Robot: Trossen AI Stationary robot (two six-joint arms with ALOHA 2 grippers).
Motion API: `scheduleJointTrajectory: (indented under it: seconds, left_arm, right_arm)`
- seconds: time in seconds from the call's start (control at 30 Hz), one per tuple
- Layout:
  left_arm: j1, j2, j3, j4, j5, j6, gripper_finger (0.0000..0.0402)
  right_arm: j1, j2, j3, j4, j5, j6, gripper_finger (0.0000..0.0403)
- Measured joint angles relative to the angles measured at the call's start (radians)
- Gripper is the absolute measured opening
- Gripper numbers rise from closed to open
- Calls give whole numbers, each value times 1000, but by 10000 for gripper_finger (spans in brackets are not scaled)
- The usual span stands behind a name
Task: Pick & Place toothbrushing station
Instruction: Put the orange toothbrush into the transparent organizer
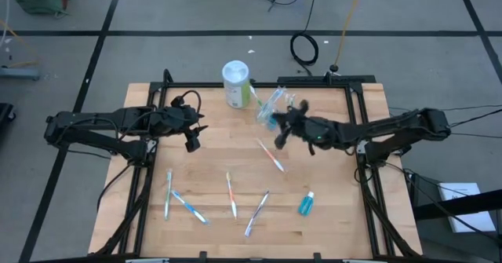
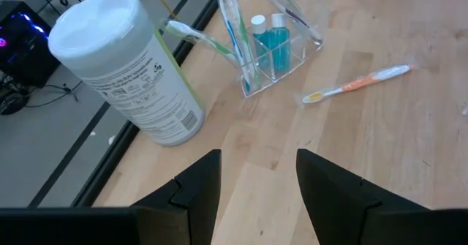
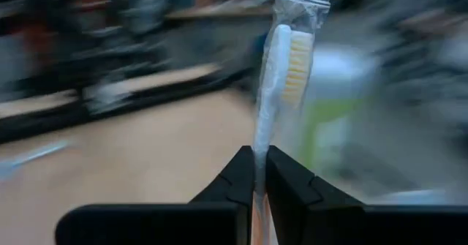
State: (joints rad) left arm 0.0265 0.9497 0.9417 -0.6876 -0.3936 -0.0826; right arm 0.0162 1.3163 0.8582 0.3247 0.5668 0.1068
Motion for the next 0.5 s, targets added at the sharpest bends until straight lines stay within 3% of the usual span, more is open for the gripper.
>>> scheduleJointTrajectory:
  seconds: [0.1, 0.2, 0.4, 0.5]
  left_arm:
    - [2, 0, 0, 0, 0, 0, 184]
    - [3, 0, 0, 1, -1, -2, 184]
    - [5, 0, 0, 13, -18, -3, 184]
    - [7, 0, 0, 21, -19, -2, 184]
  right_arm:
    - [-3, -17, -49, 99, 218, -87, 15]
    - [-11, -16, -123, 224, 330, -122, 16]
    - [-69, 39, -294, 503, 348, -110, 17]
    - [-93, 79, -356, 602, 347, -27, 17]
